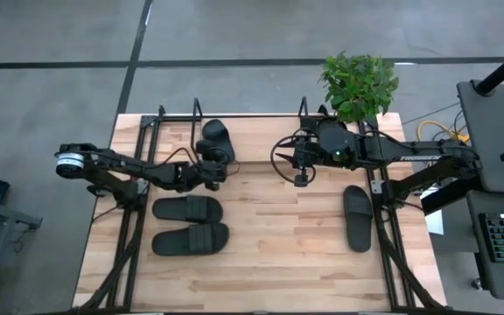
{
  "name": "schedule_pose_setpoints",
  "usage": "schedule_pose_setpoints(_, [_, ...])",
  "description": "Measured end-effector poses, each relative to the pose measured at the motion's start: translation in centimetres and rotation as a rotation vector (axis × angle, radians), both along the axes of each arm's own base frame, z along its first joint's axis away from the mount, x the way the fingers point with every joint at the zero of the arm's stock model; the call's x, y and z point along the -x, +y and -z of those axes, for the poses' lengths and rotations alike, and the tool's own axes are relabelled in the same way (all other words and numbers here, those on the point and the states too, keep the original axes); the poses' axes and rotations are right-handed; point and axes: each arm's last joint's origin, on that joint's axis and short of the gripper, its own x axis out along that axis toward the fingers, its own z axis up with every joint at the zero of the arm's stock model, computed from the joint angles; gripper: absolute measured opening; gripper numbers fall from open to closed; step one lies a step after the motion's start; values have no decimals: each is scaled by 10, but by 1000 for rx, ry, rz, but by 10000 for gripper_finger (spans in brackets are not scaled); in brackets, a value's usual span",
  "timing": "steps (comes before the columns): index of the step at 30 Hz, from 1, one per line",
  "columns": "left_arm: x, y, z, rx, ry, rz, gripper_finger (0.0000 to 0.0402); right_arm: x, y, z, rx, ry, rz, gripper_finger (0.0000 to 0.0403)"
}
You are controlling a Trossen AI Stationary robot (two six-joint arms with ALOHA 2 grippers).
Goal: Pick and place slides into the shelf
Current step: Put the black slide on the shelf
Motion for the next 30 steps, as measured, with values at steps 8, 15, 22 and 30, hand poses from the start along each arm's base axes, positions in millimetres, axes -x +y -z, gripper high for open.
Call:
schedule_pose_setpoints(8, [0, 1, -1, 40, -18, 28, 93, 0, 4, 0, 0, 2, -14, 84])
schedule_pose_setpoints(15, [1, 5, 0, 95, -57, -2, 133, 0, 6, 0, 0, 2, -22, 84])
schedule_pose_setpoints(22, [0, 5, 0, 147, -89, -19, 218, 0, 6, 1, 0, 3, -22, 84])
schedule_pose_setpoints(30, [-2, 2, -3, 266, -141, 54, 249, 0, 6, 1, 0, 3, -22, 84])
